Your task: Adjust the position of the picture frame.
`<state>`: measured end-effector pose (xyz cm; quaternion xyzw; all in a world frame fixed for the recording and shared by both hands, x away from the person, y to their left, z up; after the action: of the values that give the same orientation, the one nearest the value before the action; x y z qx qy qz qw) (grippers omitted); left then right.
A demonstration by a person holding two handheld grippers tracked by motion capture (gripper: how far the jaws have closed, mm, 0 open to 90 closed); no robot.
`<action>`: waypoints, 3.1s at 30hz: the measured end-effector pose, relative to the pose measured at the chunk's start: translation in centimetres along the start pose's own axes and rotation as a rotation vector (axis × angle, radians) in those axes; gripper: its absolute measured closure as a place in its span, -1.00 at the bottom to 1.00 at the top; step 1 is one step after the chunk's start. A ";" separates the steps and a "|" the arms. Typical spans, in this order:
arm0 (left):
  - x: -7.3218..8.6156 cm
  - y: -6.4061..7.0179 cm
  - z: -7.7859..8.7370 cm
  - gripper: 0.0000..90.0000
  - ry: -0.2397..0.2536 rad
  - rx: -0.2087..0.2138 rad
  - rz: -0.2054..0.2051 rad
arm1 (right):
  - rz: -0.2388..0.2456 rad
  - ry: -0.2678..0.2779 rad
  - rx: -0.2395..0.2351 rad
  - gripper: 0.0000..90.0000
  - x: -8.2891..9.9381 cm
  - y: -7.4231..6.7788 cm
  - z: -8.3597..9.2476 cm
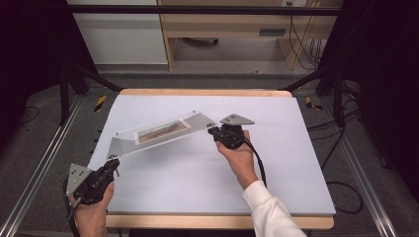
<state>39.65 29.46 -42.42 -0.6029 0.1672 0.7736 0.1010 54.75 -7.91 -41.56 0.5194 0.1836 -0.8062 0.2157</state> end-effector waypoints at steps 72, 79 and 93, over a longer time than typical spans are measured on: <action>-0.3 5.7 -9.3 0.84 -0.090 0.250 -0.108 | -0.135 0.027 0.283 0.89 5.9 5.4 11.8; 1.1 5.7 -8.8 0.85 -0.133 0.251 -0.100 | -0.136 -0.026 0.277 0.89 7.4 5.0 11.8; 2.5 4.8 -9.2 0.88 -0.214 0.234 -0.065 | -0.146 -0.087 0.241 0.89 9.4 4.1 11.4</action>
<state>45.60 21.44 -46.21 -0.5060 0.2249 0.8050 0.2128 44.79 -18.75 -46.01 0.4915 0.1134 -0.8576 0.1003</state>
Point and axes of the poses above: each handheld gripper's, and its own axes: z roughly backward along the jaws, x roughly out of its underside, y roughly to its right, the point moved 1 cm from there along -z, roughly forward along the jaws, and after that the axes turned 6 degrees about x, right-handed, at the moved point
